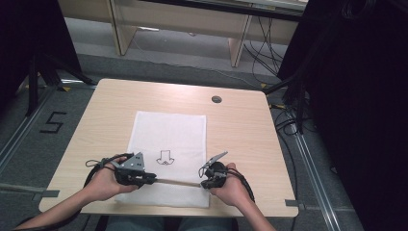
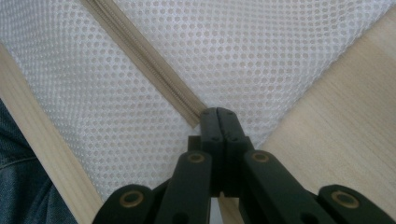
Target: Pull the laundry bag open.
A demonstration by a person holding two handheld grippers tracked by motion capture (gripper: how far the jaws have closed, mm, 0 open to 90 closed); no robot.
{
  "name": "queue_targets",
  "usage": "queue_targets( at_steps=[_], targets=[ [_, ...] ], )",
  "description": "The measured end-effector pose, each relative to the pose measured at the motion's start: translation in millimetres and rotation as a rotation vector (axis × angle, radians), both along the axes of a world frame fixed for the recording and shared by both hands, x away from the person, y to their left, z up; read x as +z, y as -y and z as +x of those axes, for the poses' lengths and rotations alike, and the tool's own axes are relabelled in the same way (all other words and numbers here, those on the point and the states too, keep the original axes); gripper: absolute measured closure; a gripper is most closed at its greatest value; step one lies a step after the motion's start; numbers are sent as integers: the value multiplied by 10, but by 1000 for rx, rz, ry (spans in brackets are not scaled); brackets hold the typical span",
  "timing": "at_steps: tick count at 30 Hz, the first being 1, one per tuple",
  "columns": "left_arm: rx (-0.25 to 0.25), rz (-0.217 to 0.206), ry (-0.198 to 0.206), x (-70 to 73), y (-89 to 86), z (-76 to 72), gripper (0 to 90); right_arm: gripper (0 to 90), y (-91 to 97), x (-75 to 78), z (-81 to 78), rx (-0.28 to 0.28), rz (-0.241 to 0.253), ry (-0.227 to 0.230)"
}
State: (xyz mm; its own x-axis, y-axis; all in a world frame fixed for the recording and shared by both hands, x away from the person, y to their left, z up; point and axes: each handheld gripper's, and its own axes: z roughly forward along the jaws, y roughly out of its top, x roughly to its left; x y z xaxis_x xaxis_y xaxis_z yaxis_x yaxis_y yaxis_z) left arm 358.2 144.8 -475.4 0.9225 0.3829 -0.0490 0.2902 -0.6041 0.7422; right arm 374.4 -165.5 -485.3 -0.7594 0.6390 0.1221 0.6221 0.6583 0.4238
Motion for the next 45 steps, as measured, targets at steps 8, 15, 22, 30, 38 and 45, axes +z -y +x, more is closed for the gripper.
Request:
queue_targets(
  at_steps=[8, 15, 22, 30, 38, 45],
  targets=[
    [1, 0, 0, 1, -47, -4, 822, 900, -2, 0, 1, 2, -3, 2],
    [12, 0, 0, 8, -57, -12, 822, 900, -1, 2, -1, -2, -2, -2],
    [10, -9, -8, 3, -69, -13, 822, 900, -1, 2, -2, -2, -1, -2],
    [21, -2, -1, 11, -112, -9, 823, 900, -10, 4, -15, -14, -4, -7],
    [29, -17, -14, 2, -152, -20, 822, 900, -13, 6, -19, -24, -3, -14],
    [36, -7, -10, 5, -185, -5, 822, 900, -1, 2, -1, -3, -1, -2]
  ],
)
